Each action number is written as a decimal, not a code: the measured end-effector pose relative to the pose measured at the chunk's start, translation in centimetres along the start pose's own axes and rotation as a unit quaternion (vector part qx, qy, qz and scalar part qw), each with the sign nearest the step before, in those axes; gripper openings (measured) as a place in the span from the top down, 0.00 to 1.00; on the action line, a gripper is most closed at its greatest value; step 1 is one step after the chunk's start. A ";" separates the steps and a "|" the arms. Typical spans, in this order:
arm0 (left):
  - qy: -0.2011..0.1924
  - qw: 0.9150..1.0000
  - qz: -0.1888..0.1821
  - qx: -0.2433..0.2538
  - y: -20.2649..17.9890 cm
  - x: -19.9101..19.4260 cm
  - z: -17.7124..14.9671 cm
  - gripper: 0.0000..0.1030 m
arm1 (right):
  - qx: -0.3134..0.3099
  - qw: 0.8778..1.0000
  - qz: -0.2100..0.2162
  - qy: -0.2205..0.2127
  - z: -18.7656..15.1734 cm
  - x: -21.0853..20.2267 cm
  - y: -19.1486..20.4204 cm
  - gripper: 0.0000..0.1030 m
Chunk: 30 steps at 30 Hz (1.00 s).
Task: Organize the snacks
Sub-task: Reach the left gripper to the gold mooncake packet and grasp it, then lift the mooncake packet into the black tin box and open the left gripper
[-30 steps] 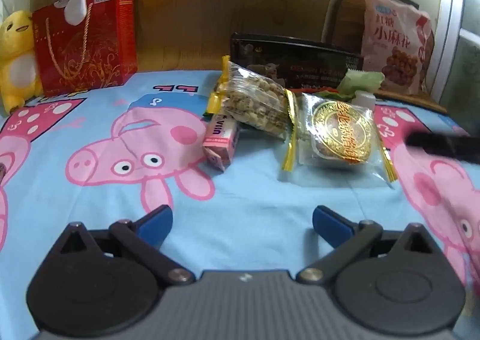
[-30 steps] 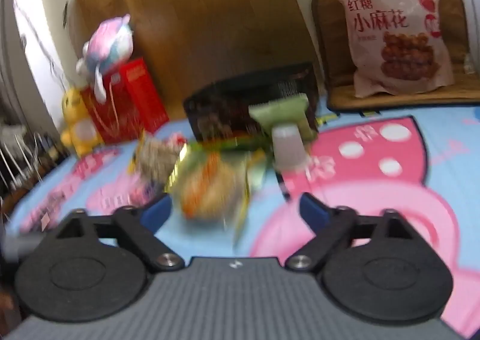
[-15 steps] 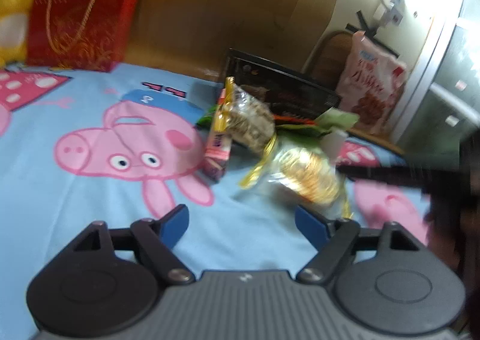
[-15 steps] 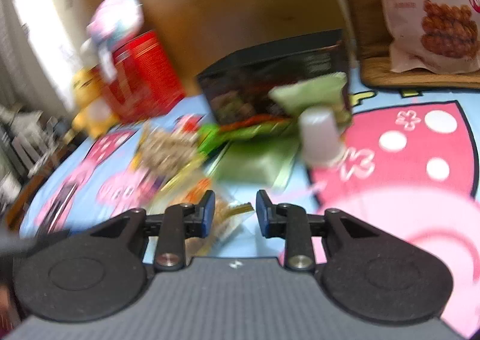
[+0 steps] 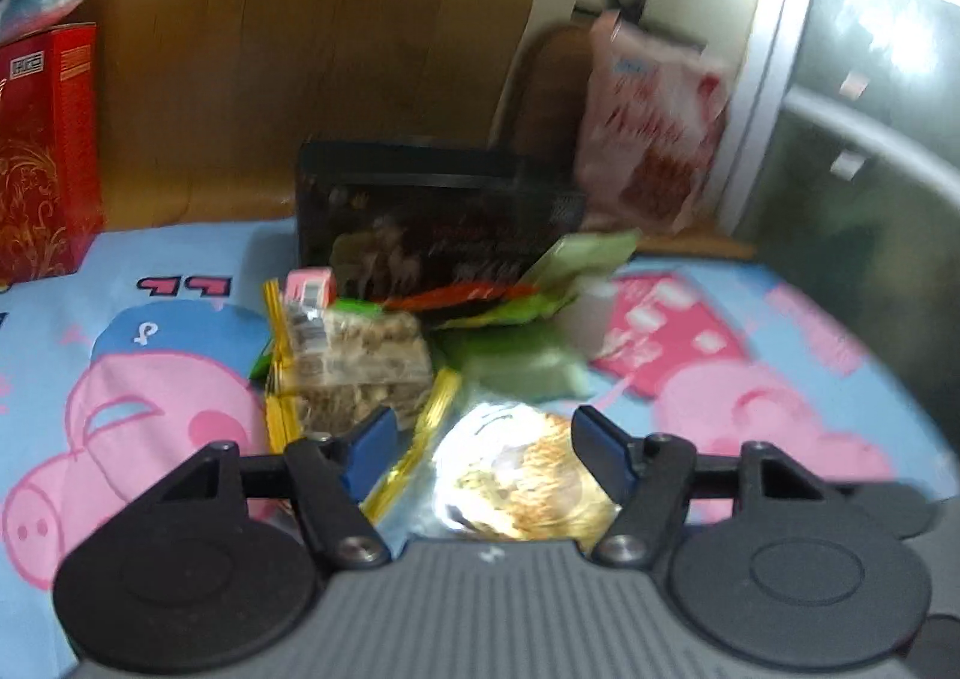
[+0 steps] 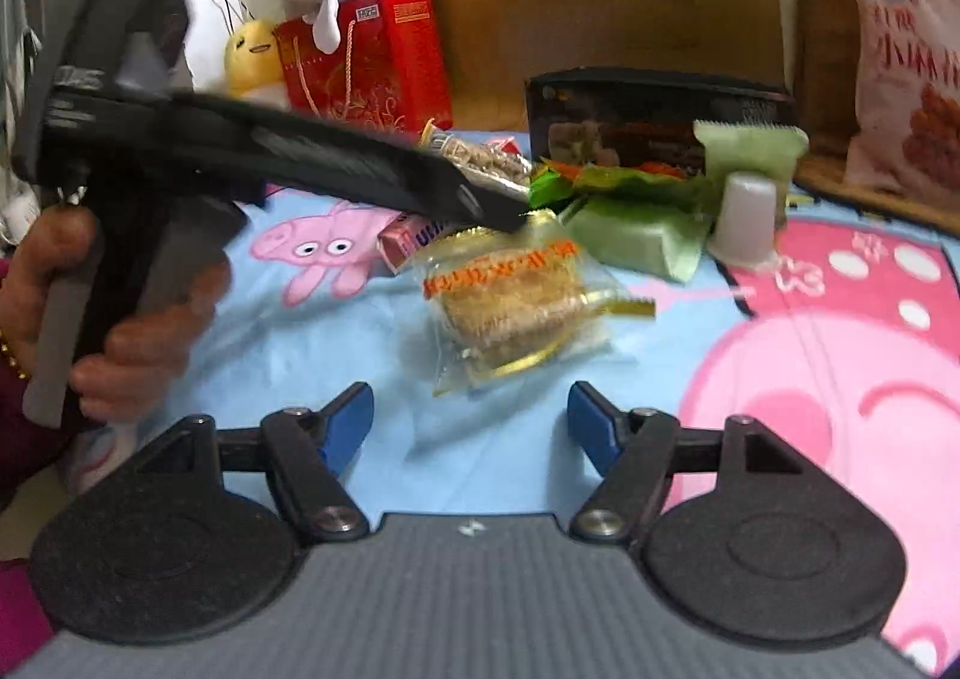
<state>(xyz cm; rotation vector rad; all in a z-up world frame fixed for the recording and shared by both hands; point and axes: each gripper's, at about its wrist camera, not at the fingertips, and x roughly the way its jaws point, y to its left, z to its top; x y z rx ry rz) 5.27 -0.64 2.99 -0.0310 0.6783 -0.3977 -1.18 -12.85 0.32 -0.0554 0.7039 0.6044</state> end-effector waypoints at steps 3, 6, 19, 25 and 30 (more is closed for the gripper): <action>0.022 0.999 -0.005 -0.031 0.7 0.6 -0.8 0.36 | -0.020 0.999 -0.034 -0.009 0.4 1.0 0.0 0.29; 0.034 0.996 -0.051 -0.059 0.6 -0.7 -1.4 0.43 | -0.033 0.997 -0.073 -0.023 0.0 0.6 -1.1 0.30; 0.059 0.992 -0.065 -0.093 -0.2 -1.4 -0.7 0.44 | -0.054 0.996 -0.055 -0.032 -2.2 -1.7 -3.0 0.30; 0.081 0.986 -0.087 -0.113 0.0 -0.2 -1.6 0.59 | -0.062 0.998 -0.024 -0.019 -1.2 -0.1 -3.6 0.57; 0.037 0.990 -0.095 -0.098 -0.3 -2.5 1.6 0.59 | -0.083 0.993 -0.028 -0.079 0.9 -2.0 -3.4 0.59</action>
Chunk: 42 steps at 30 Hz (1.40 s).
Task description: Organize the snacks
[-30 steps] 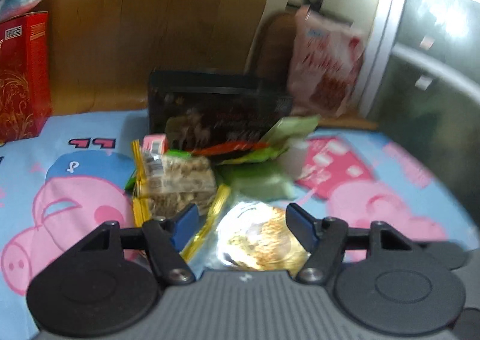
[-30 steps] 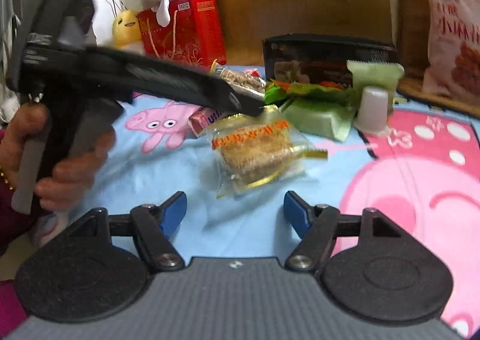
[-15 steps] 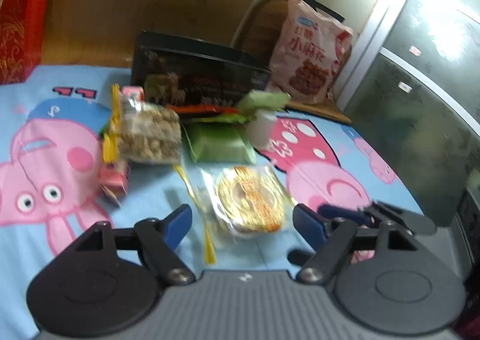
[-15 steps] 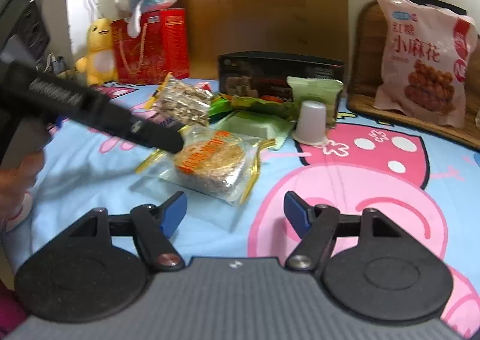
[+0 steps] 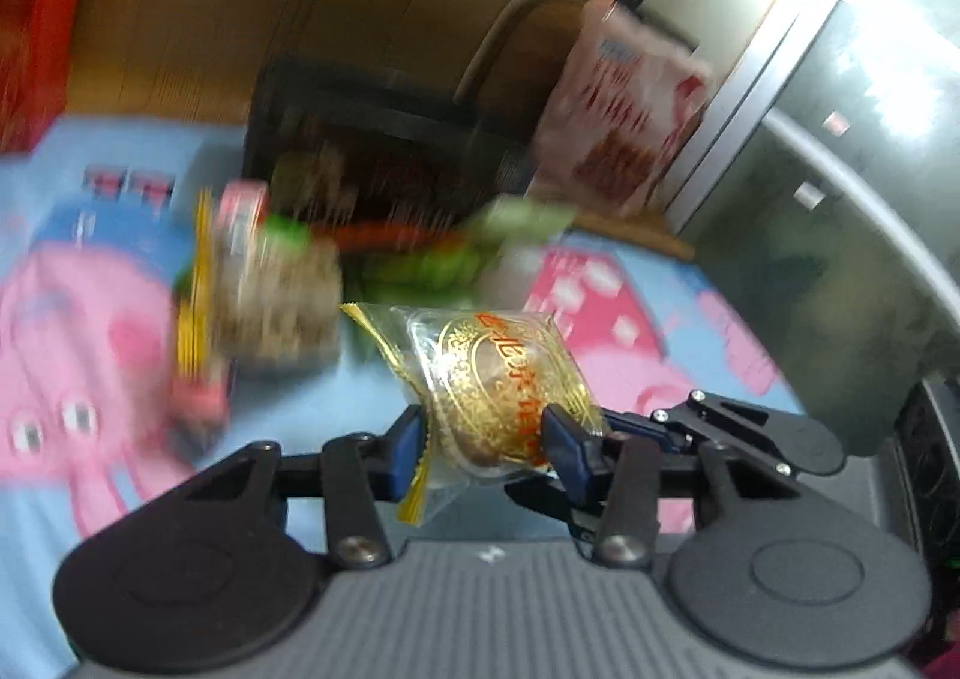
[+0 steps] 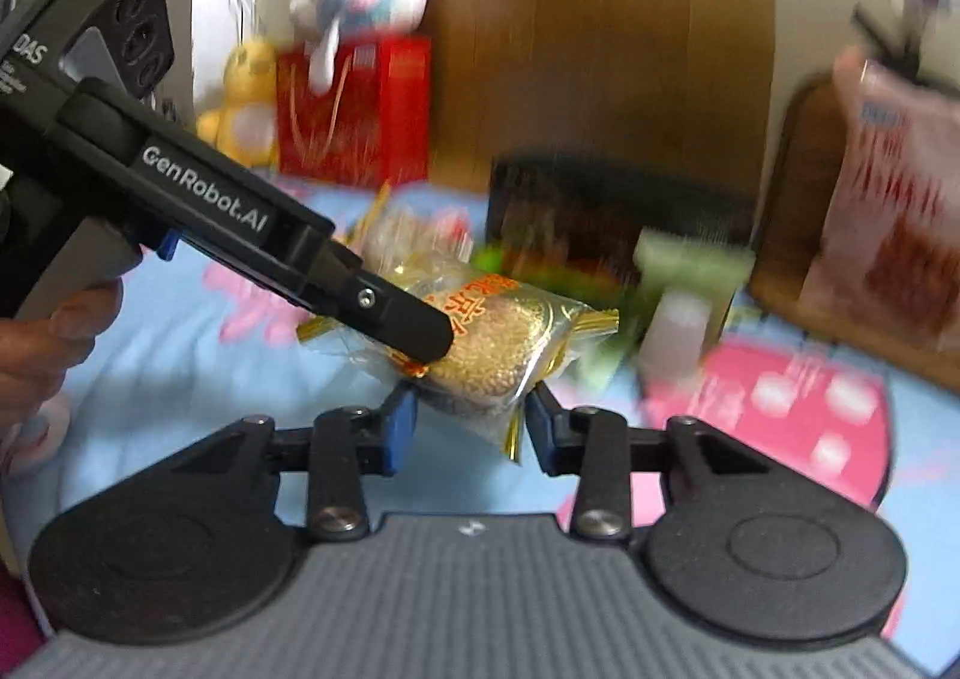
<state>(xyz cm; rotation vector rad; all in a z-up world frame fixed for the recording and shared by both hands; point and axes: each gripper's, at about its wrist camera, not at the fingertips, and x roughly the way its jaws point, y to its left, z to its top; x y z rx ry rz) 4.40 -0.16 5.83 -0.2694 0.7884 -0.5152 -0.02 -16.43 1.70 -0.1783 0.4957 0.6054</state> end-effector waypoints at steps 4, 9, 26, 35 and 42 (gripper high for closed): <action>-0.050 0.998 0.005 0.032 -1.4 -0.2 5.1 0.58 | 0.004 0.998 -0.018 -0.055 3.8 0.9 -2.8 0.59; -0.080 0.995 0.040 0.041 -0.9 4.3 11.9 0.58 | 0.039 0.996 -0.038 -0.064 7.6 6.5 -7.4 0.59; -0.126 0.991 0.027 -0.029 3.2 5.1 10.7 0.47 | 0.259 0.962 -0.034 -0.083 4.0 4.8 -15.7 0.45; -0.113 0.988 0.019 -0.103 5.3 0.2 3.2 0.47 | 0.300 0.954 -0.002 -0.017 2.3 7.9 -14.1 0.58; -0.118 0.986 0.032 -0.115 6.9 -3.9 -0.7 0.47 | 0.180 0.982 -0.040 -0.047 2.2 3.7 -6.6 0.65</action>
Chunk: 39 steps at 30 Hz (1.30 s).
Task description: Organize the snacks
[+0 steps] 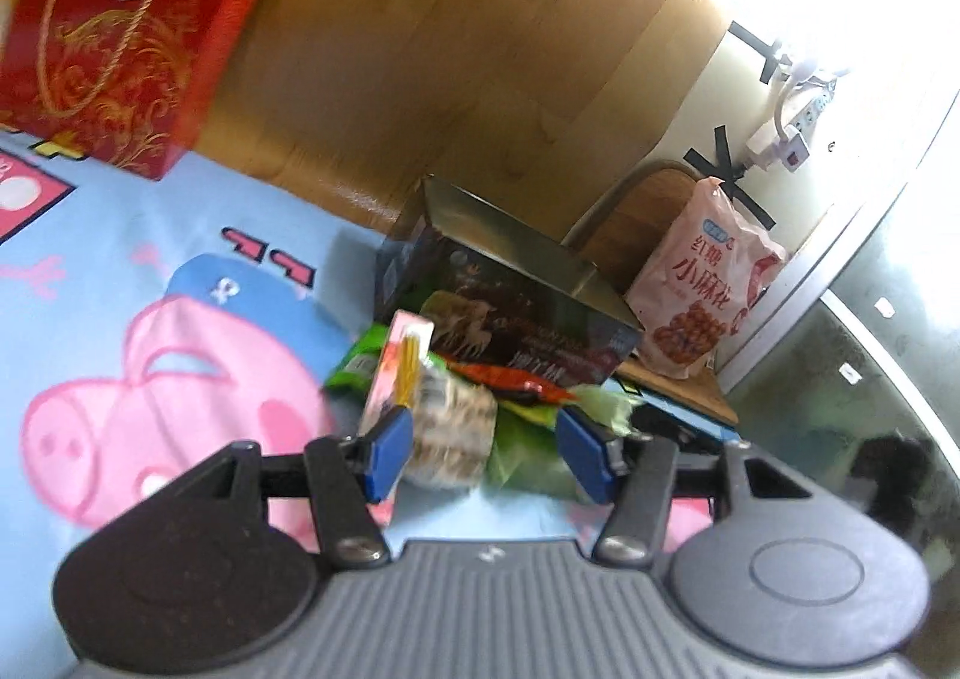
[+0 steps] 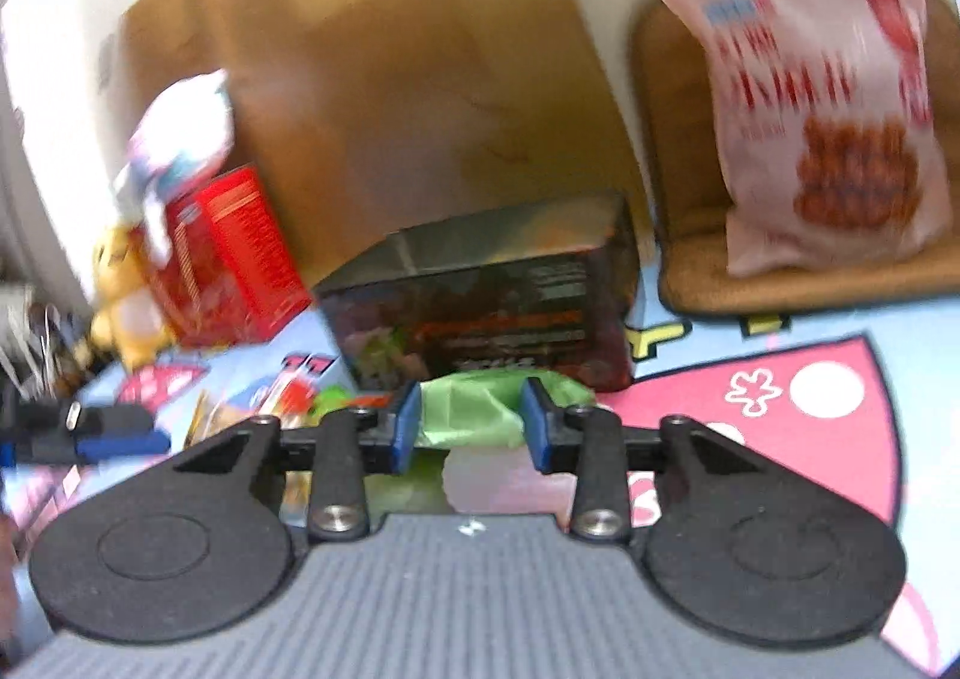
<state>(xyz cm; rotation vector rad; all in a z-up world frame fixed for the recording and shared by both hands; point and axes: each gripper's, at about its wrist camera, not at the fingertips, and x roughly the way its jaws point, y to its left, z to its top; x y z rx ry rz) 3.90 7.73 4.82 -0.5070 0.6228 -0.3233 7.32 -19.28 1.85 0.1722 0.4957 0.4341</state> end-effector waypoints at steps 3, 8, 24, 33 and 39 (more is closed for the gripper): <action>0.002 1.000 -0.009 -0.001 0.2 -0.7 -0.9 0.47 | -0.052 0.999 -0.002 -0.012 -2.3 -2.5 2.6 0.66; 0.031 0.999 -0.032 0.008 -0.3 -0.5 -3.0 0.47 | -0.103 0.993 0.026 0.043 -7.0 -5.4 5.3 0.66; 0.127 0.986 -0.084 0.075 -3.9 3.5 -6.2 0.32 | -0.122 0.989 0.003 0.083 -8.2 -4.4 6.7 0.37; 0.130 0.985 -0.074 0.091 -4.3 3.7 -6.4 0.55 | -0.183 0.982 -0.001 0.053 -7.9 -4.2 8.5 0.57; 0.042 0.988 -0.071 0.131 -6.8 1.1 -2.0 0.55 | -0.203 0.978 0.004 -0.038 -3.7 -4.1 9.3 0.57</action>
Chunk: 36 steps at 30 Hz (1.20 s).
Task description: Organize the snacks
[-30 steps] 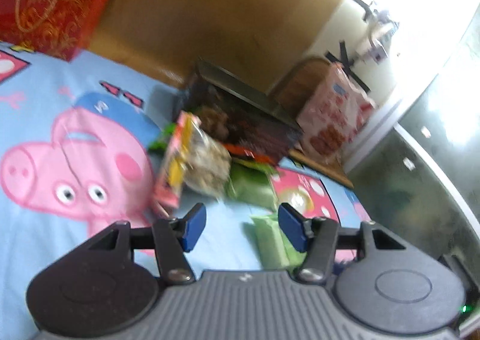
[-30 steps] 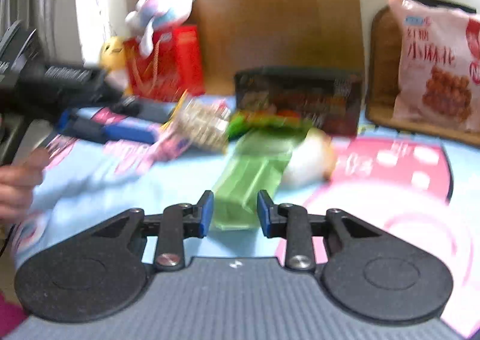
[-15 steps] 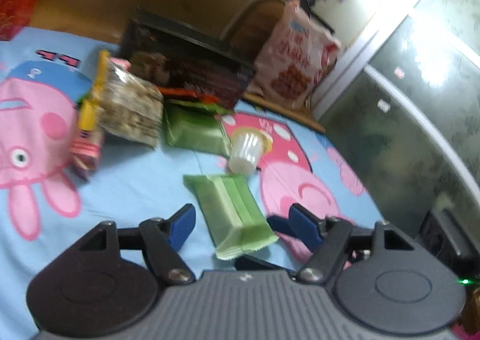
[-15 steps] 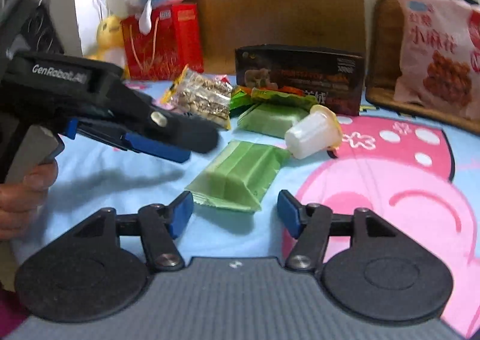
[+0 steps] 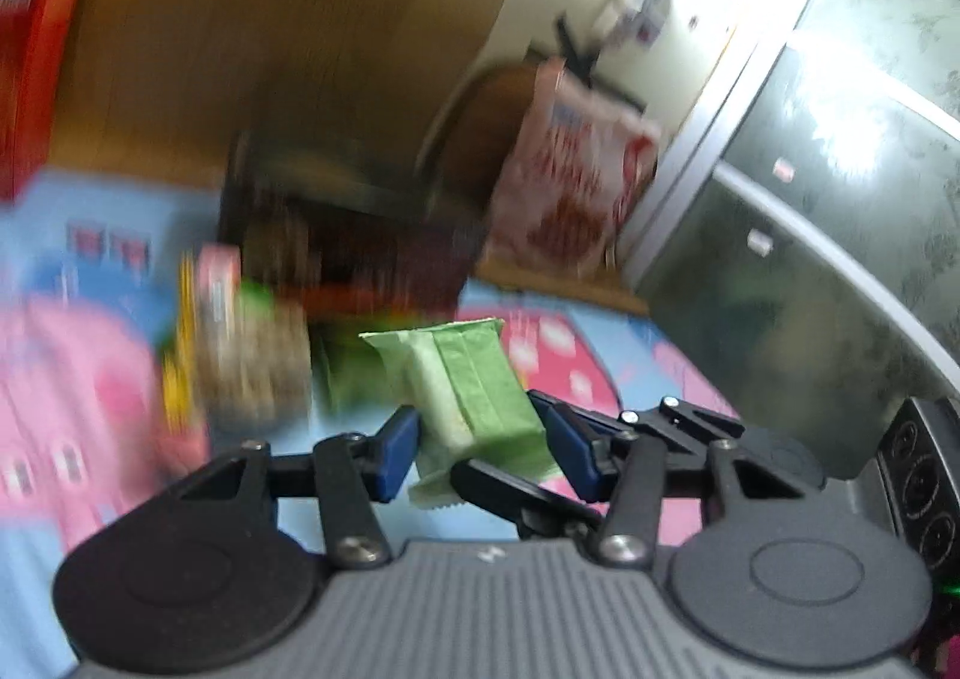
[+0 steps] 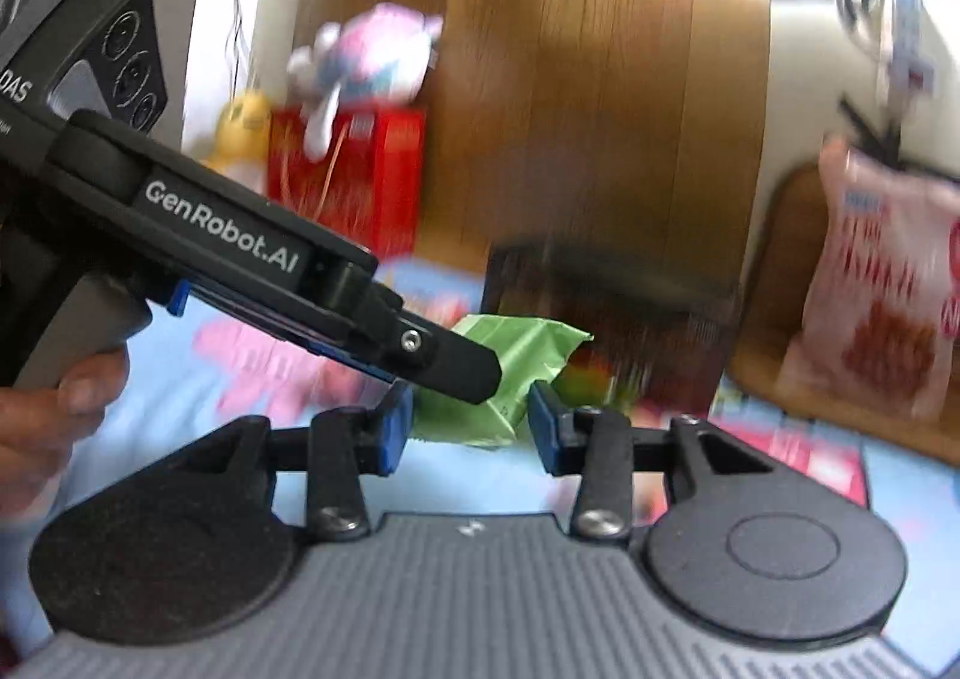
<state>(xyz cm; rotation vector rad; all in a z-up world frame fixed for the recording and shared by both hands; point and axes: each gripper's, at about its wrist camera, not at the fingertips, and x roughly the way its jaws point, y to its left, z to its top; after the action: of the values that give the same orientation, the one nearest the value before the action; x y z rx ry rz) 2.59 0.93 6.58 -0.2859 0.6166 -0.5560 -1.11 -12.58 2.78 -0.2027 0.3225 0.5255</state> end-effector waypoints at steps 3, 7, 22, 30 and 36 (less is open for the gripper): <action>-0.027 0.999 0.015 0.024 -0.1 0.9 4.1 0.55 | -0.011 0.999 -0.012 -0.032 2.5 2.4 -1.6 0.56; -0.042 0.998 0.038 0.034 1.1 4.5 8.8 0.55 | 0.014 0.999 -0.019 -0.042 4.8 7.5 -4.8 0.56; -0.064 0.994 0.077 -0.043 8.7 5.4 10.3 0.48 | 0.112 0.993 0.029 -0.021 5.0 11.2 -7.3 0.40; -0.014 0.984 0.072 -0.163 12.5 2.2 2.3 0.51 | 0.098 0.981 0.138 0.097 2.5 13.9 -1.0 0.56; 0.013 0.991 0.031 -0.132 9.3 2.2 -0.8 0.59 | 0.072 0.981 0.140 0.109 -0.1 9.3 0.3 0.70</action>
<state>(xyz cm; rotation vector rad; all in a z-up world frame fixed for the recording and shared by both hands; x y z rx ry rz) 7.36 7.21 1.07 -0.5065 0.7229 -0.4182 6.29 -8.10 -0.58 -0.0745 0.6067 0.7576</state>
